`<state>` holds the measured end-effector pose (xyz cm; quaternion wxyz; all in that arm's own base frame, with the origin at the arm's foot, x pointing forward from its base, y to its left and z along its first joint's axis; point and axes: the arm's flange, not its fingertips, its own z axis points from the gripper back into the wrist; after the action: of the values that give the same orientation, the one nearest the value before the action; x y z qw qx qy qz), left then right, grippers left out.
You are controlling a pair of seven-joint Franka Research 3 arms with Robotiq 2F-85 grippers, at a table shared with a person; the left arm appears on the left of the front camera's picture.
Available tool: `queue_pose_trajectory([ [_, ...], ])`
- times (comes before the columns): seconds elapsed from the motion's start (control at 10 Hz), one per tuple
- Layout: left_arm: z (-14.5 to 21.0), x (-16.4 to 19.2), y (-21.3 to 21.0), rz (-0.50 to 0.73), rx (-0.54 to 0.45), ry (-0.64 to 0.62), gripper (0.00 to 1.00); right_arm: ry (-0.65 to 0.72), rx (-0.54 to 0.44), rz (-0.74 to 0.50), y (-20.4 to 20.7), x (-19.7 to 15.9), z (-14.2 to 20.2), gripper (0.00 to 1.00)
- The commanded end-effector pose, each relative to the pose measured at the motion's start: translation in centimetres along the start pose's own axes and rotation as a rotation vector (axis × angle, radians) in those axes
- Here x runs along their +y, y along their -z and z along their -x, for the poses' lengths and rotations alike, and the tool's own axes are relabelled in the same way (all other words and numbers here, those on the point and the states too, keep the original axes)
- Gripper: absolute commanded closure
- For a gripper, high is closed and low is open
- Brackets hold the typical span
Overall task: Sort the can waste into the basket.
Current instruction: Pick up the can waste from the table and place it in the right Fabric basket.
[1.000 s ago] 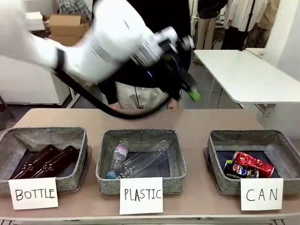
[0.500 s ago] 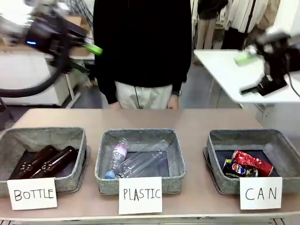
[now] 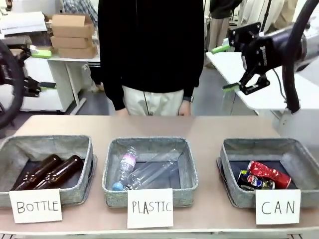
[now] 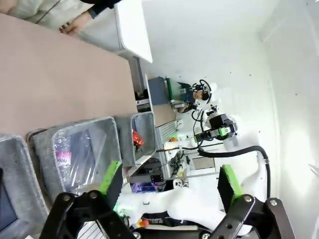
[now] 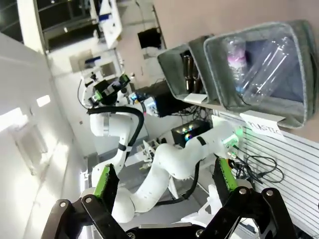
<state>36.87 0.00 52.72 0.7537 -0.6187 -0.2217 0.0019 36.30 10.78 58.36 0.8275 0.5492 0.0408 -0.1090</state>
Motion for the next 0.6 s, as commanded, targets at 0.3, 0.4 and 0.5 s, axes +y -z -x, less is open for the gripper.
queue_pose_trajectory([
  [0.3, -0.92, -1.31, 1.90, -0.083, 0.064, 0.028, 0.00, -0.049, 0.028, -0.027, -1.26, 0.14, 0.31, 0.00],
  [0.4, -0.92, -1.31, 1.90, -0.083, 0.064, 0.028, 0.00, -0.049, 0.028, -0.027, -1.26, 0.14, 0.31, 0.00],
  [0.5, -0.92, -1.31, 1.90, -0.083, 0.064, 0.028, 0.00, -0.049, 0.028, -0.027, -1.26, 0.14, 0.31, 0.00],
])
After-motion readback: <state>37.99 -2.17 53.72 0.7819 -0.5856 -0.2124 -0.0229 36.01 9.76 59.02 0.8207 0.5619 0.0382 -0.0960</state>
